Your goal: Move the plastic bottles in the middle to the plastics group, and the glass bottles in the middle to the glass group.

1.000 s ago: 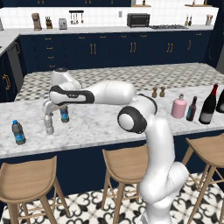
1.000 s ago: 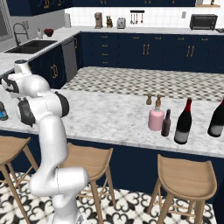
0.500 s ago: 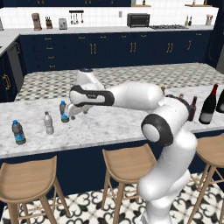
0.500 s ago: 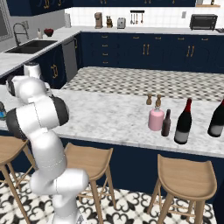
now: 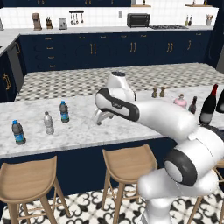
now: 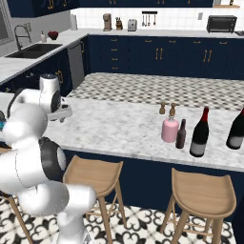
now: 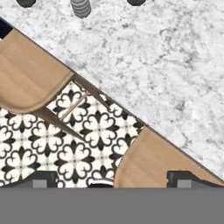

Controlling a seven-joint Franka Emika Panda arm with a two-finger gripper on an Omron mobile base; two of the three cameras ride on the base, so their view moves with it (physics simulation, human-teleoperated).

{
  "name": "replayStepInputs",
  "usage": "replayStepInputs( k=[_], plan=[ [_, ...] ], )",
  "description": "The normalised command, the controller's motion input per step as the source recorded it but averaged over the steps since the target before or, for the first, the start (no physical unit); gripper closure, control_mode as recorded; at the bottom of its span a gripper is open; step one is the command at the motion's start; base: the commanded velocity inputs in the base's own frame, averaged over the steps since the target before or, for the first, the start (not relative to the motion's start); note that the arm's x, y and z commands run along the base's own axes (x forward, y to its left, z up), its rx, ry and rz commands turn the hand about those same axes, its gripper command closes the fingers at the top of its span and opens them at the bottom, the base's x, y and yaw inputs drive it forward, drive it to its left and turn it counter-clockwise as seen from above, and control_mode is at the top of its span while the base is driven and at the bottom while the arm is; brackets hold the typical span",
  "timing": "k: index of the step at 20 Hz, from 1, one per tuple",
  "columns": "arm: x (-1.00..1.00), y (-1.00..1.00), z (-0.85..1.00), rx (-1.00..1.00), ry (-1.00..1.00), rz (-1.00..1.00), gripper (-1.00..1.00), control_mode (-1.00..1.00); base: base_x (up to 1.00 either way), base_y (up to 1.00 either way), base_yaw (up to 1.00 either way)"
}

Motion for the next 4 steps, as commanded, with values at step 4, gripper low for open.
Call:
replayStepInputs(
  k=[4],
  plan=[
    [-0.76,-0.97,0.22,0.00,0.00,0.00,-1.00,-1.00,0.00,0.00,0.00]
  ],
)
